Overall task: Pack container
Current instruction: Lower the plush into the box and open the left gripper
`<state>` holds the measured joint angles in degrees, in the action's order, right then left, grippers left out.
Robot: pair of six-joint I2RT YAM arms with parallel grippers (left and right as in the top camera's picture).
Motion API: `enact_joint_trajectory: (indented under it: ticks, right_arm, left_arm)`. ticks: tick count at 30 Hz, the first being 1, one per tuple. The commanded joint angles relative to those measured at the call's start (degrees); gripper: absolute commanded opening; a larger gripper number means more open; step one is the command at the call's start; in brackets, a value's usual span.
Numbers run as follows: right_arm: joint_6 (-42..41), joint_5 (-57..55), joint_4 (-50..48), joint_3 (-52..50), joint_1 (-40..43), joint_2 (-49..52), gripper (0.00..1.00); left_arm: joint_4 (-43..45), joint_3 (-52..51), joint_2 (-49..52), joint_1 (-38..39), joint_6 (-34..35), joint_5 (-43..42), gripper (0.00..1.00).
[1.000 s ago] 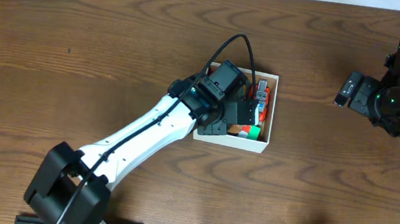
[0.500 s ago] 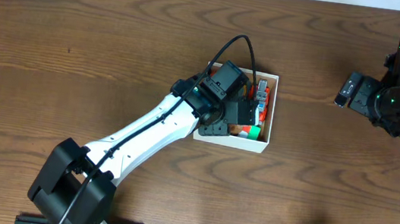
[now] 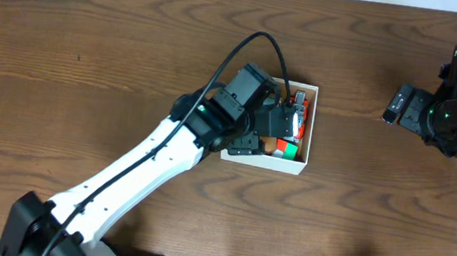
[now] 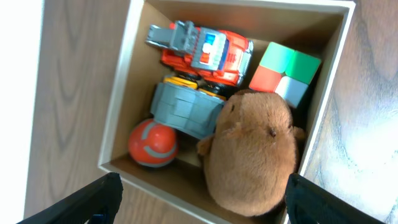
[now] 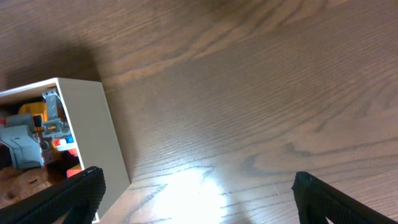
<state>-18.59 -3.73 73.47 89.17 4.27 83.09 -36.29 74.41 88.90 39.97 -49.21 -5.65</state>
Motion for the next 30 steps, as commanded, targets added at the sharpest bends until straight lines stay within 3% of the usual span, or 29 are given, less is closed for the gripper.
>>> enact_joint_trajectory:
  ticks: [1, 4, 7, 8, 15, 30]
  right_arm:
    - [0.9, -0.9, -0.1, -0.4, 0.4, 0.2, 0.99]
    - [0.9, -0.9, -0.1, -0.4, 0.4, 0.2, 0.99]
    - [0.9, -0.9, -0.1, -0.4, 0.4, 0.2, 0.99]
    - [0.9, -0.8, -0.1, -0.4, 0.4, 0.2, 0.99]
    - [0.9, -0.8, -0.2, -0.4, 0.4, 0.2, 0.99]
    - [0.9, -0.9, -0.4, -0.4, 0.4, 0.2, 0.99]
  left_arm:
    - [-0.1, 0.9, -1.2, 0.0, 0.4, -0.4, 0.76]
    - [-0.1, 0.8, -1.1, 0.0, 1.2, -0.4, 0.49]
    - [-0.1, 0.8, -0.7, 0.0, 5.0, -0.4, 0.12]
    - [-0.1, 0.8, -0.5, 0.0, 6.2, -0.4, 0.06]
    - [-0.1, 0.8, 1.5, 0.0, 10.8, -3.0, 0.06]
    - [-2.5, -0.6, 6.0, 0.0, 14.3, -3.0, 0.06]
